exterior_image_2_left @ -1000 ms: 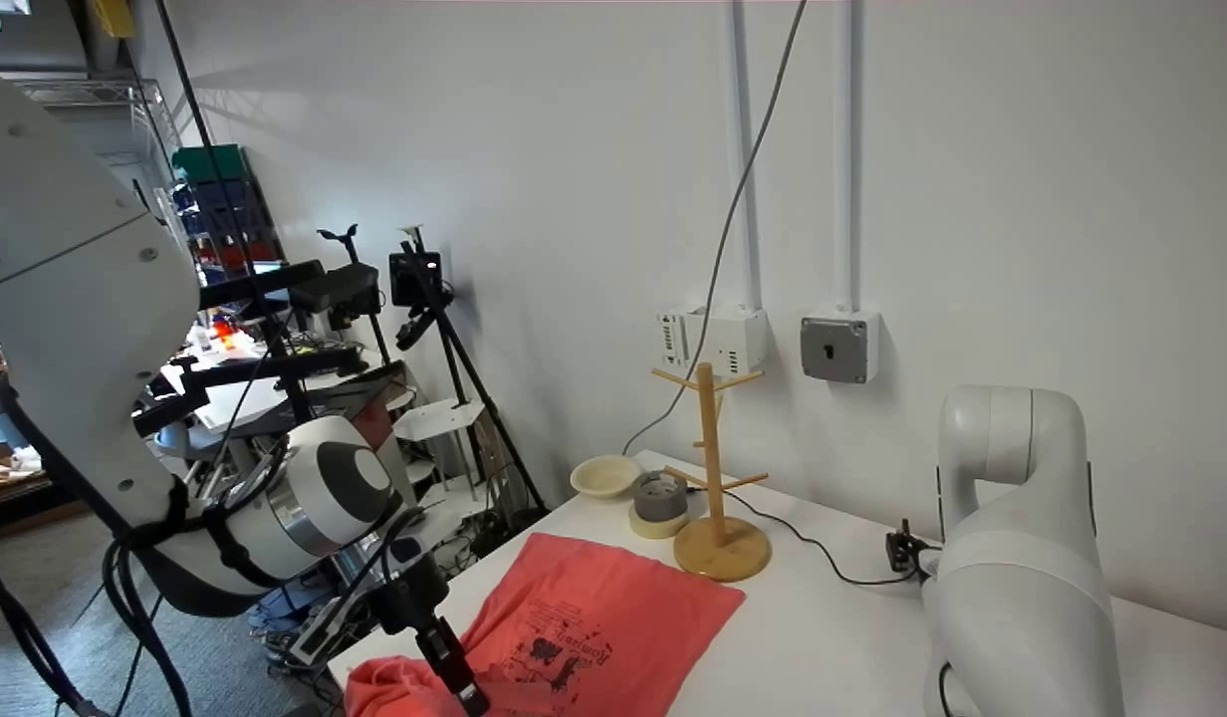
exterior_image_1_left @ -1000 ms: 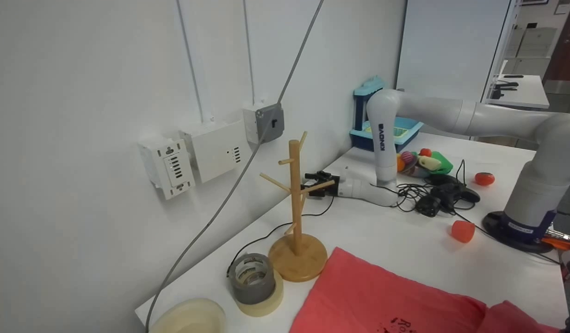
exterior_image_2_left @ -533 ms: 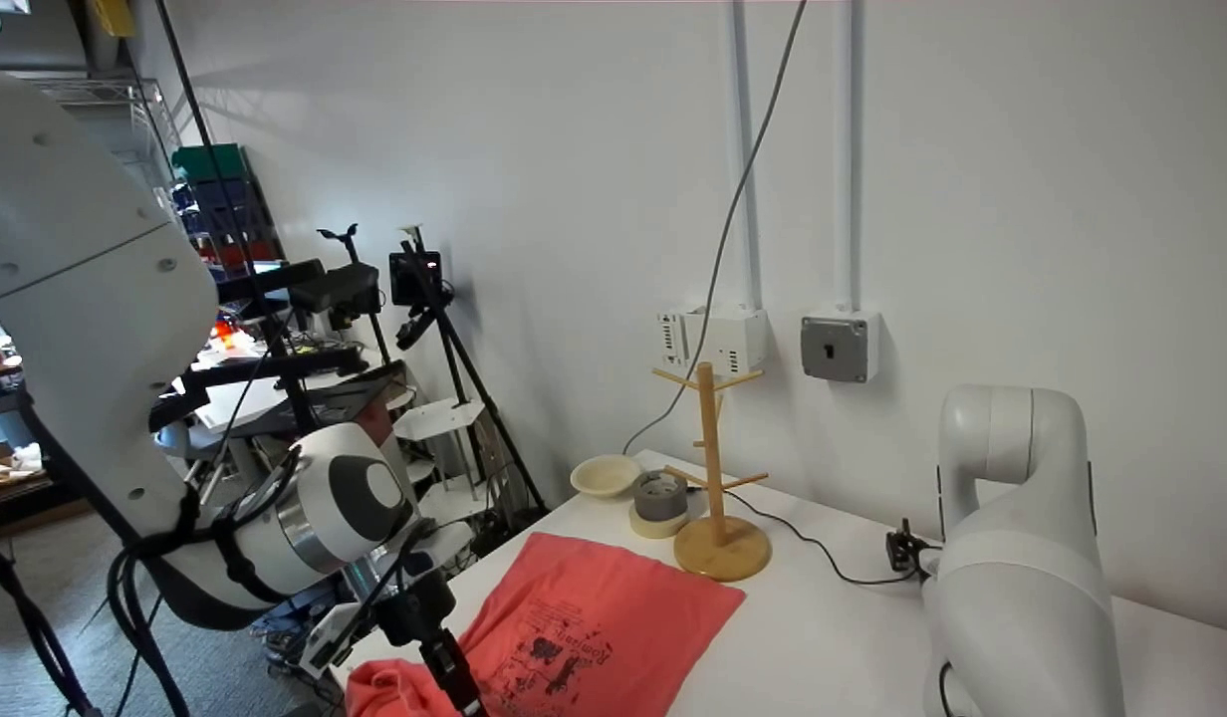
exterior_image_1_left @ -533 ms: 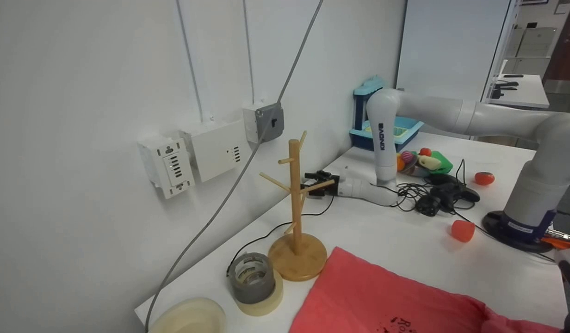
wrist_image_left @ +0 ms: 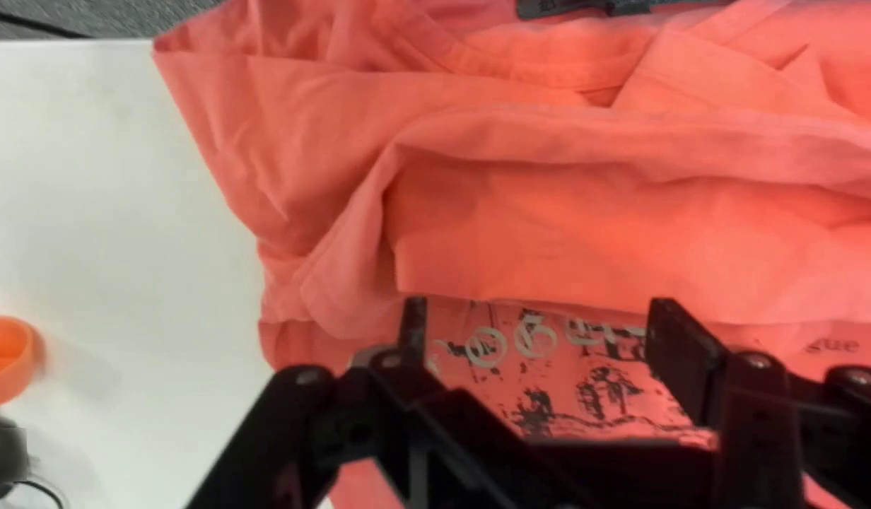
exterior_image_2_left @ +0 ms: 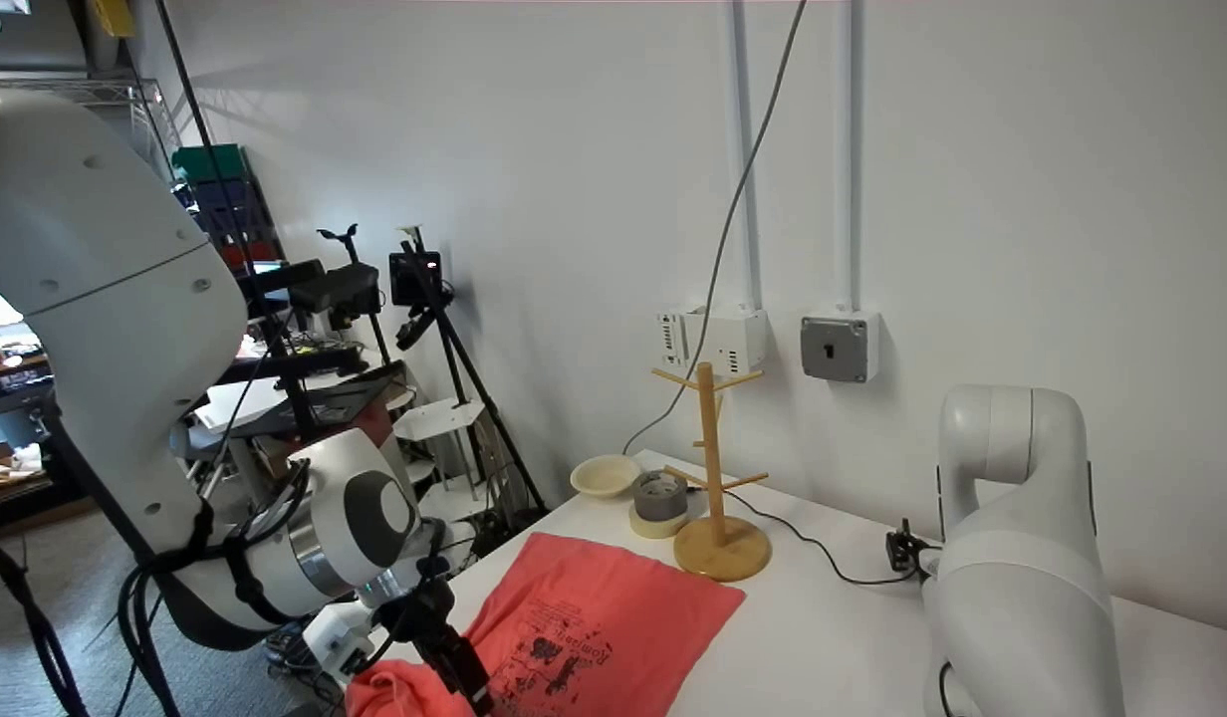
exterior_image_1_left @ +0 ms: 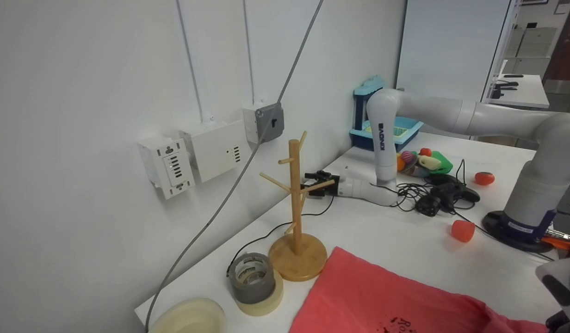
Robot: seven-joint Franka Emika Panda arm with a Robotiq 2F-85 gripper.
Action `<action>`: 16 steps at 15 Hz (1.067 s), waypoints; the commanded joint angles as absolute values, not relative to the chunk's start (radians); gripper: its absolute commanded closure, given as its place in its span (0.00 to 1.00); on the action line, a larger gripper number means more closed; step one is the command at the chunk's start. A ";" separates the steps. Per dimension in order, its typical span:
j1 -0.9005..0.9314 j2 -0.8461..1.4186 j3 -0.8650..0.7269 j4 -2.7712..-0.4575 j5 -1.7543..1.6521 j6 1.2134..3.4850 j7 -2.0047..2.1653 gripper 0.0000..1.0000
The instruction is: Fold the sweatshirt
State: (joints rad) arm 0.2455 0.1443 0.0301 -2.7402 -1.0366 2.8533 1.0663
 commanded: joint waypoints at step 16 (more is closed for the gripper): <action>0.143 0.525 0.154 -2.381 -0.900 3.095 0.488 0.00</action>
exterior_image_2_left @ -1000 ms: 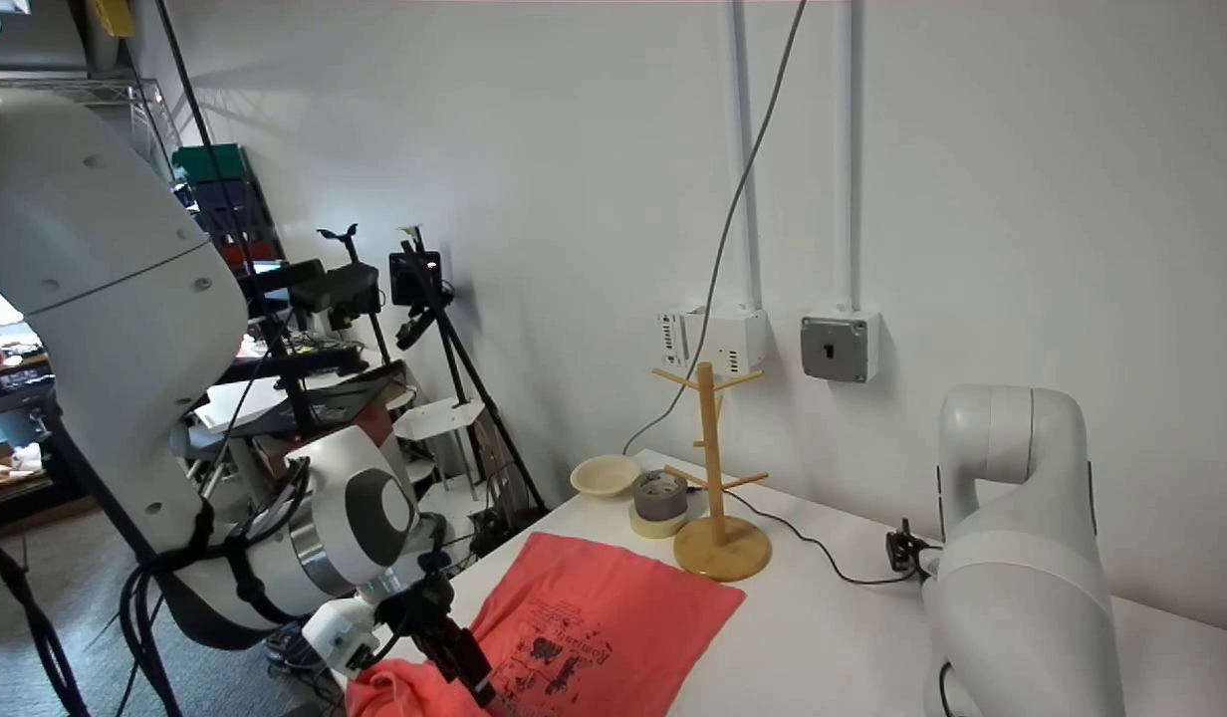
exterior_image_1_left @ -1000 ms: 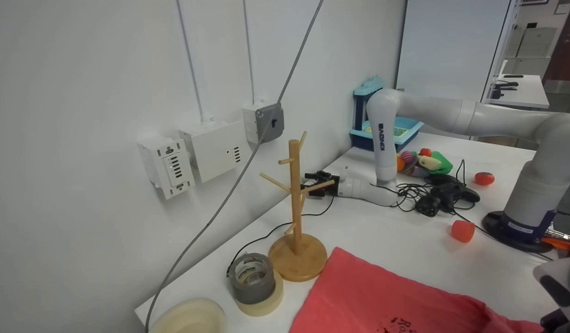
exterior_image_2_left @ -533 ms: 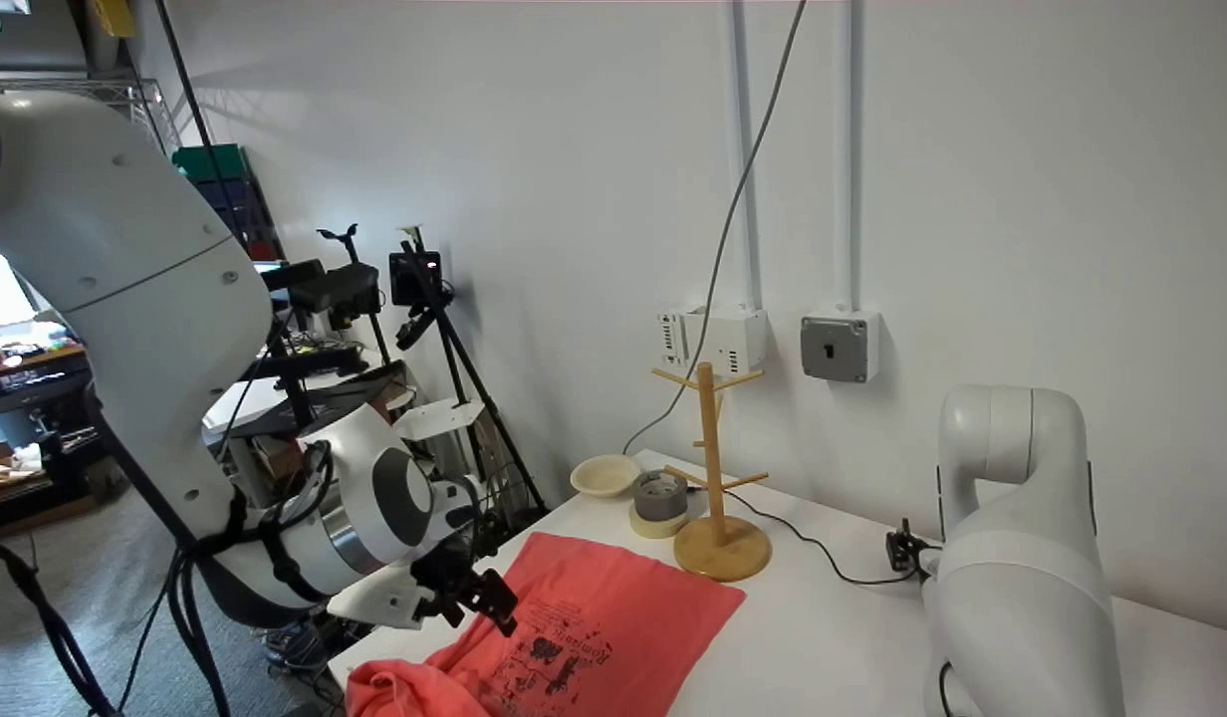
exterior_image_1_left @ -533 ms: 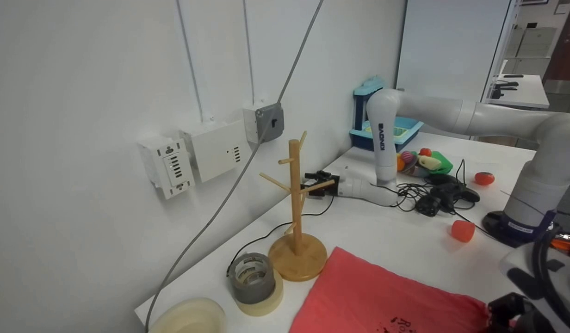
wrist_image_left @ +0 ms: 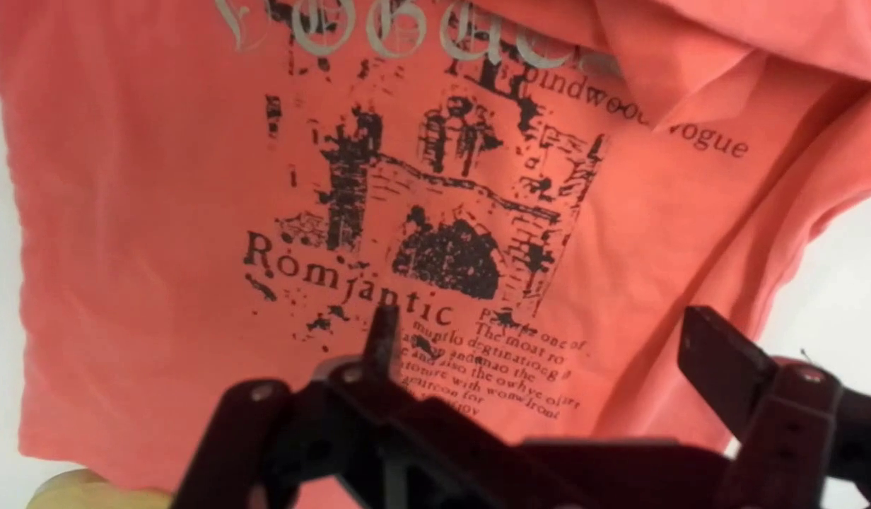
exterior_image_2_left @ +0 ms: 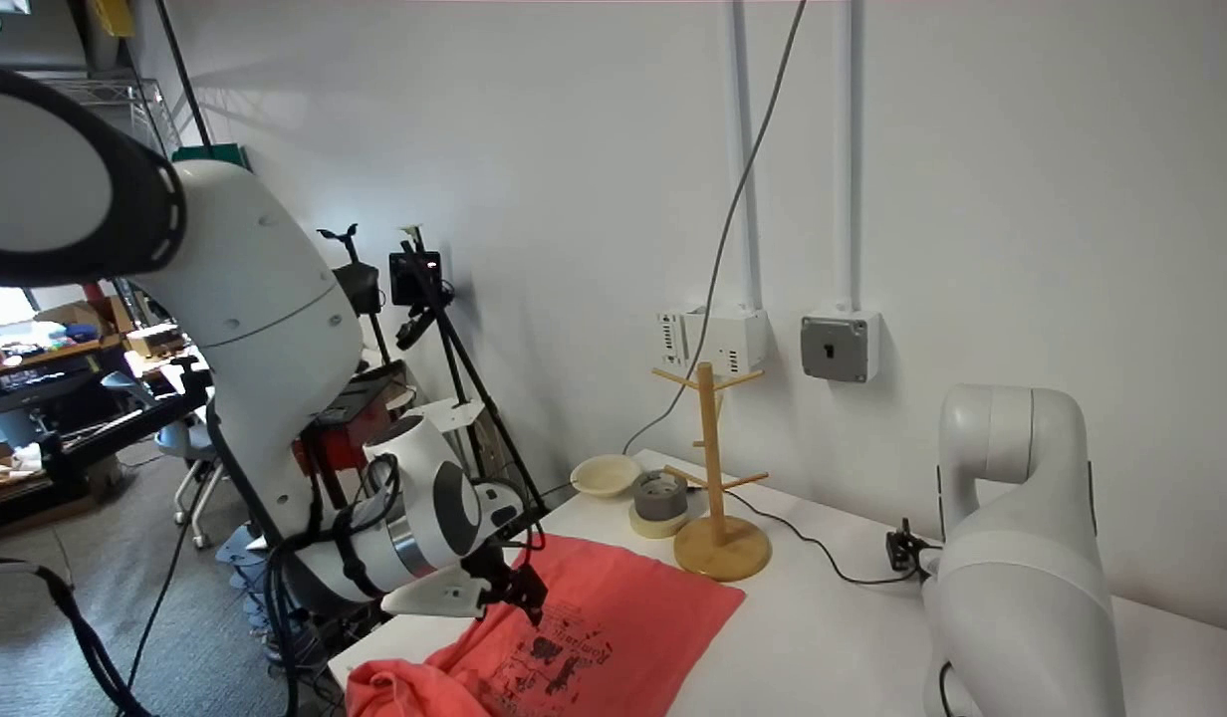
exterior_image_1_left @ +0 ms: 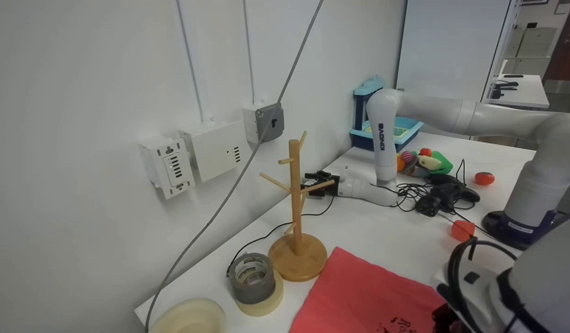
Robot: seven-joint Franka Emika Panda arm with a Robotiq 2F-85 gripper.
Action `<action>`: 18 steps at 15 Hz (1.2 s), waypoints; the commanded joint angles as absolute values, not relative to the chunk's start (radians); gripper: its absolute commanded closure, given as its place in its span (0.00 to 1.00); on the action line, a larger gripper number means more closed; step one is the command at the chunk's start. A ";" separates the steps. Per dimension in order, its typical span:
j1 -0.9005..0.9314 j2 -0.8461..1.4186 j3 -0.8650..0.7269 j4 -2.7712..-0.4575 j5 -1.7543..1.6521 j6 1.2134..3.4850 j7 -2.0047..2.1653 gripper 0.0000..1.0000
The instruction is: Fold the sweatshirt
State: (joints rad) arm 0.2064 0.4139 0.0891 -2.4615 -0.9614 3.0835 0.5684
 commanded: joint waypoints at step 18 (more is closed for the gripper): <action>0.024 0.782 0.272 -2.094 -0.765 2.921 0.436 0.00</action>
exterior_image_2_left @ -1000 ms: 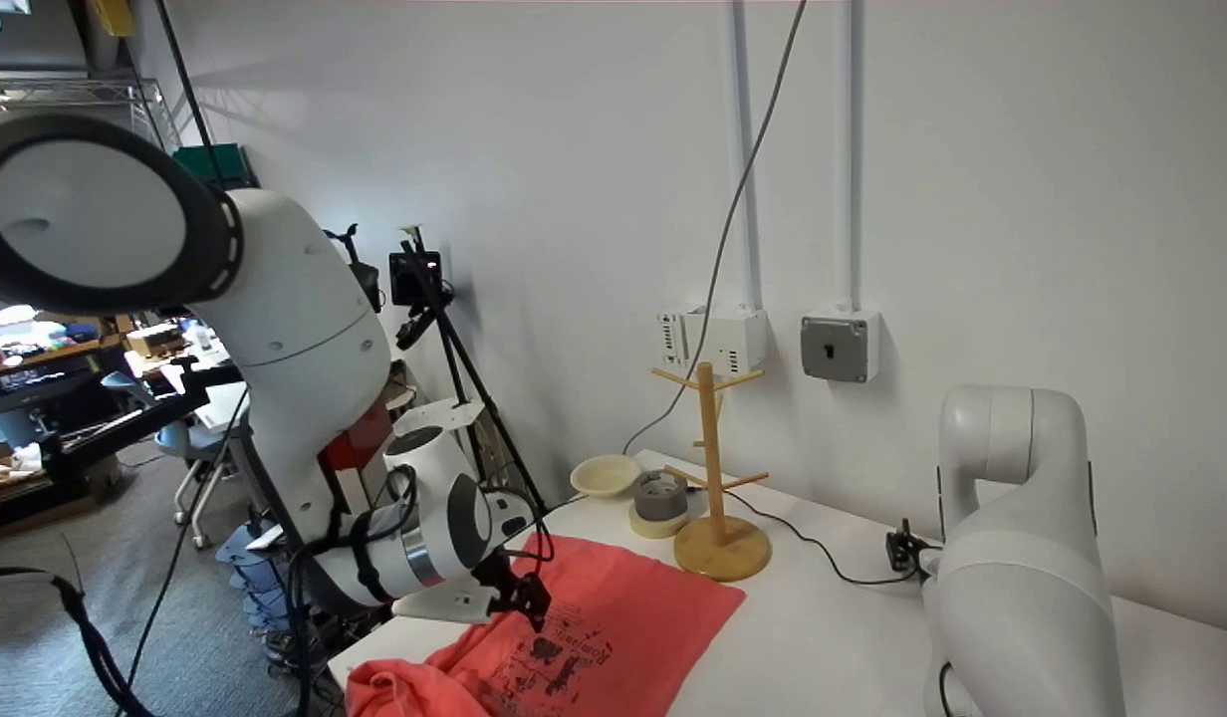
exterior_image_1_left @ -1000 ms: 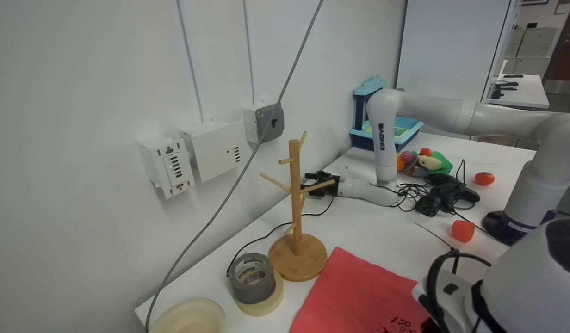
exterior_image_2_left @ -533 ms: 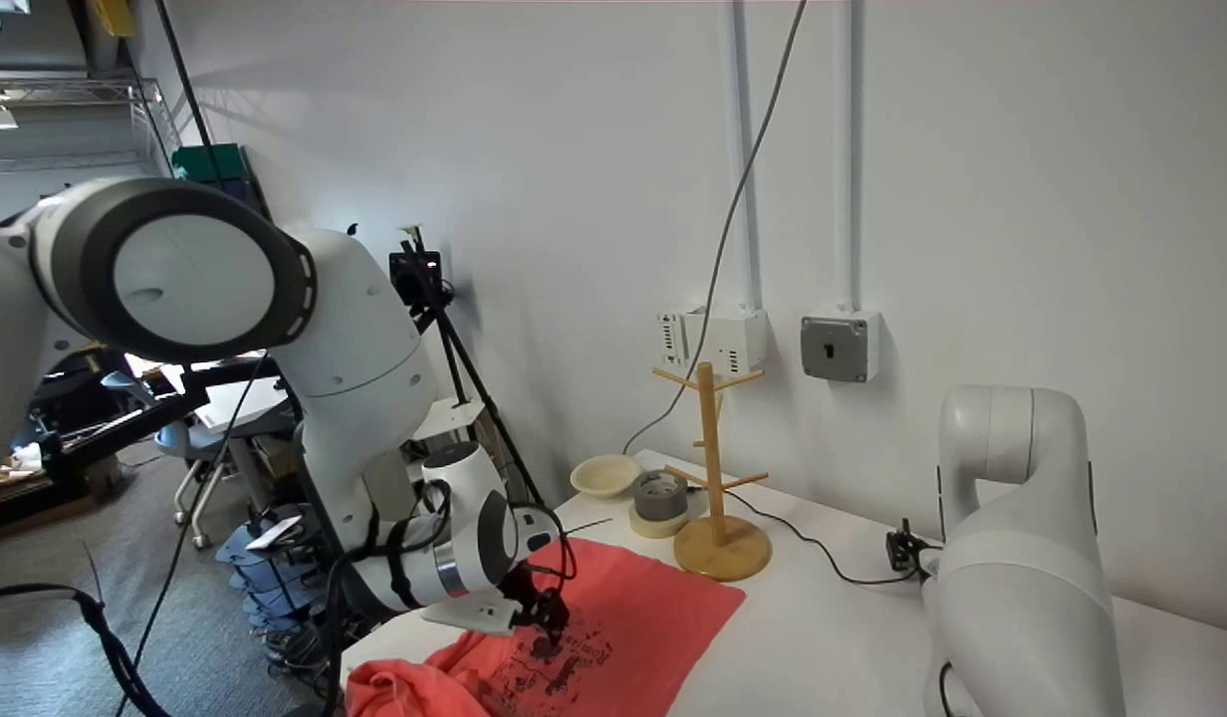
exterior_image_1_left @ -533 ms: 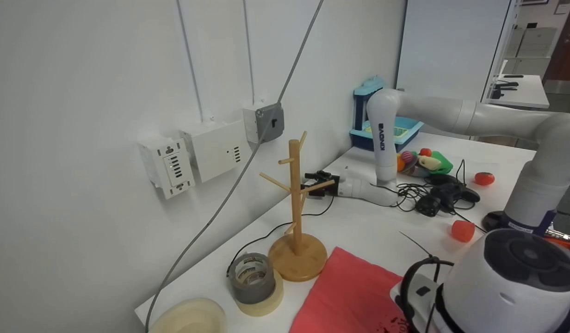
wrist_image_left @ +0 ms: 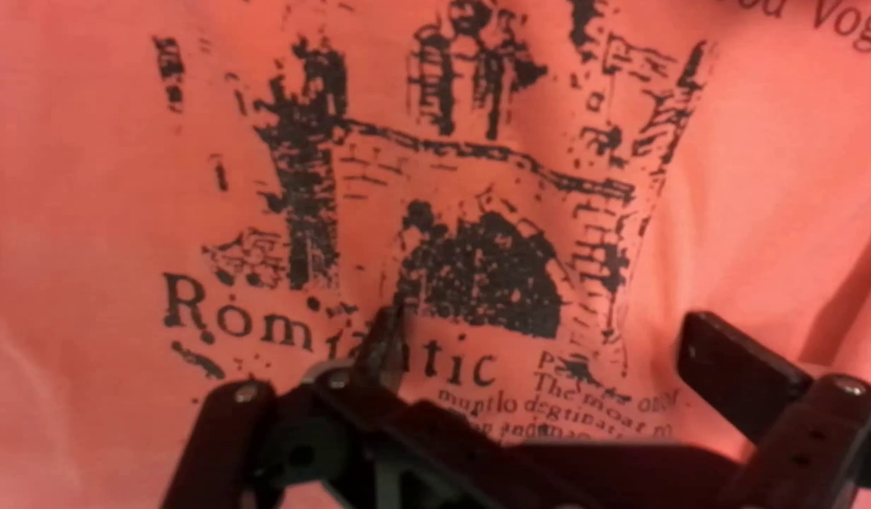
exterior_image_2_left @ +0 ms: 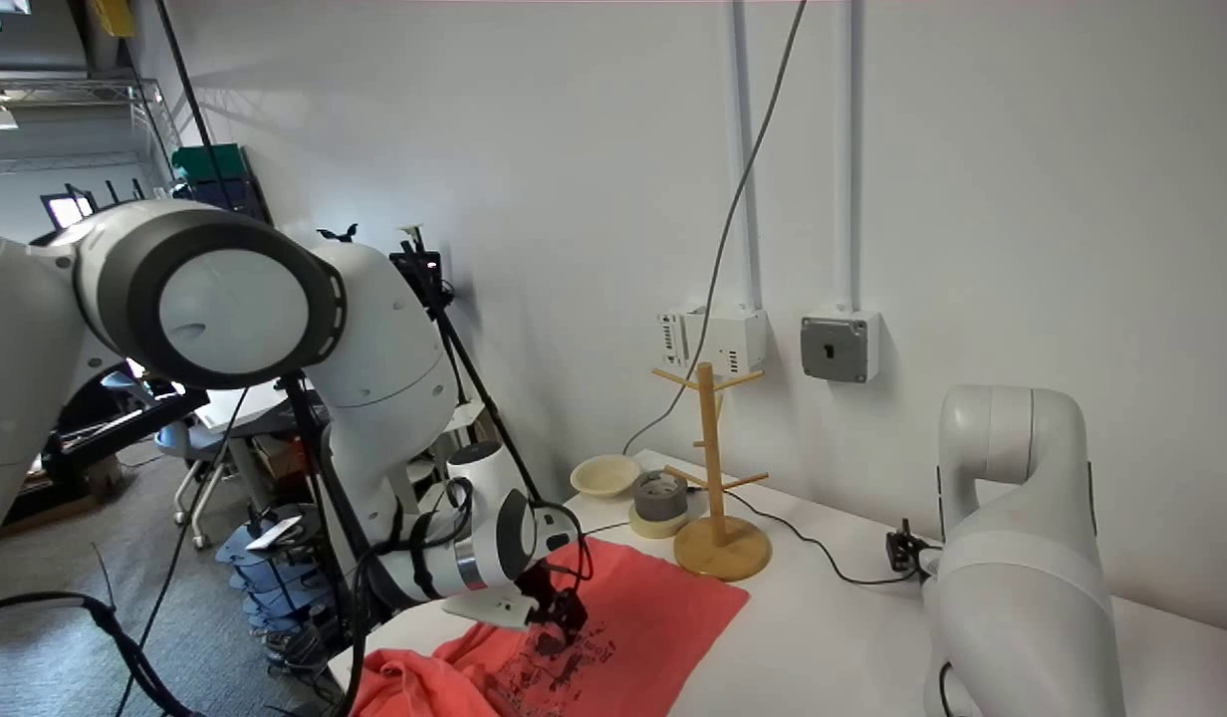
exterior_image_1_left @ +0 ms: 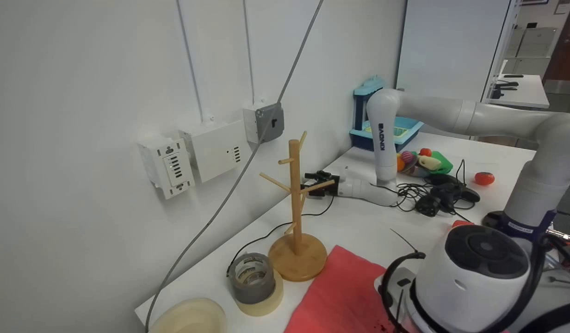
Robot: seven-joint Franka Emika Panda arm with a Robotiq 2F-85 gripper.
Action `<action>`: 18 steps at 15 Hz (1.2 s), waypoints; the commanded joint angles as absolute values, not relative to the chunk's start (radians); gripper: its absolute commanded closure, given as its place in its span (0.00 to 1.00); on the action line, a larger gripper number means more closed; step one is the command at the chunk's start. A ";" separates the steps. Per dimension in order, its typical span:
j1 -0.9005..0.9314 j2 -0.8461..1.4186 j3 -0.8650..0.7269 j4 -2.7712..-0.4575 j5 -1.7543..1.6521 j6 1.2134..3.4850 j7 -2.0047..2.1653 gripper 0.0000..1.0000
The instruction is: Fold the sweatshirt
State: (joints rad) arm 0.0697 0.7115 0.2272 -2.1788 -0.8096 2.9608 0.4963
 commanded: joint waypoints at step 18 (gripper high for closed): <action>0.246 0.742 0.128 -1.936 -0.273 2.840 0.006 0.00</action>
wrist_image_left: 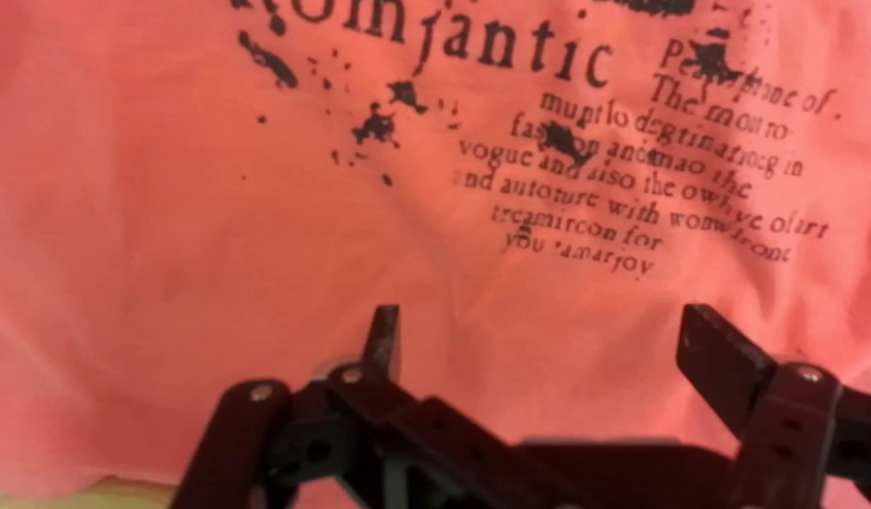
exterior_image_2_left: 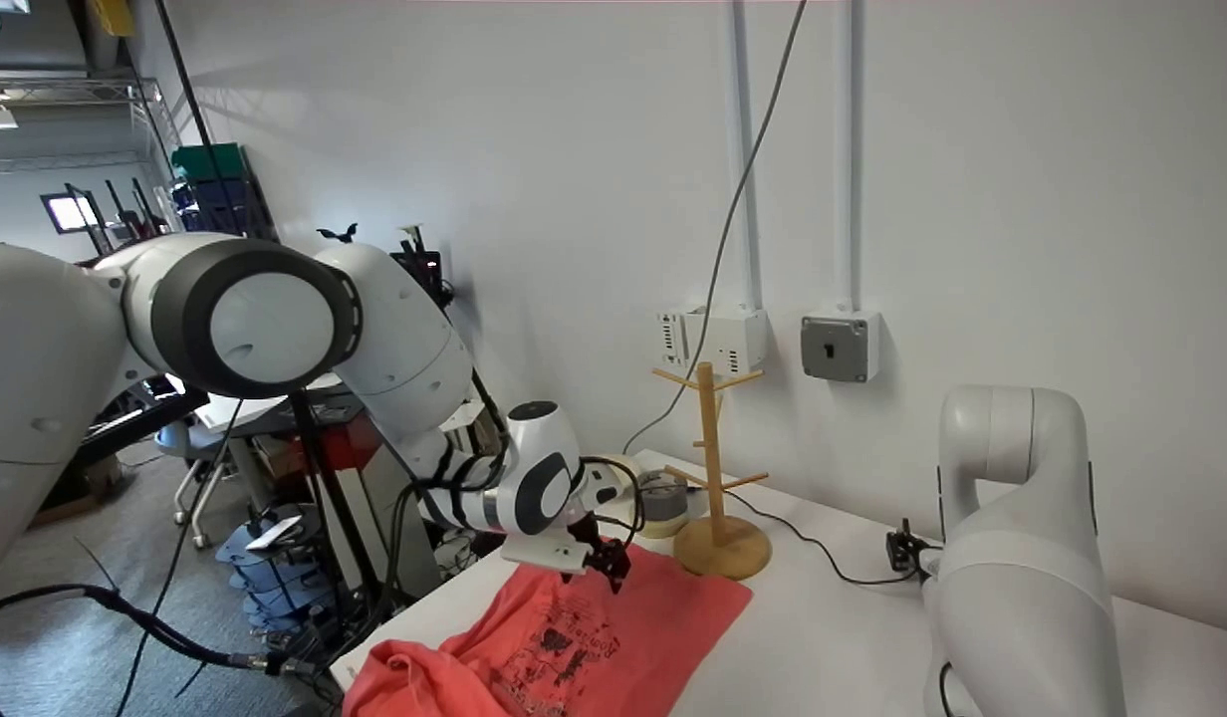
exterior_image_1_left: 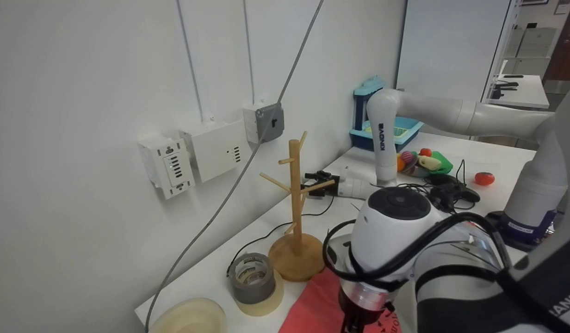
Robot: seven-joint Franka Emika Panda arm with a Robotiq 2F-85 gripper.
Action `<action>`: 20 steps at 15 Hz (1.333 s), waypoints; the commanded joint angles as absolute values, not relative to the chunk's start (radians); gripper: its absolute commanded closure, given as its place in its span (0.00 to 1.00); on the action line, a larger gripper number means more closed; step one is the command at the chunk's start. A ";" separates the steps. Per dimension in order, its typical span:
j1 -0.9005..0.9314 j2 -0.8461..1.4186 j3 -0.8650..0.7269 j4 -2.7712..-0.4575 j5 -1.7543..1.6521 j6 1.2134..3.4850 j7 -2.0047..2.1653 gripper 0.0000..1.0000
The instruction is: Fold the sweatshirt
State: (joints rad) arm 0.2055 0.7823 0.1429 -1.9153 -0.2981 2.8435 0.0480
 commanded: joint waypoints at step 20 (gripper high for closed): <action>0.396 0.839 0.156 -1.657 -0.256 2.686 -0.008 0.00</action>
State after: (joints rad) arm 0.3973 0.7717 0.1367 -1.7600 -0.2950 2.7466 0.0393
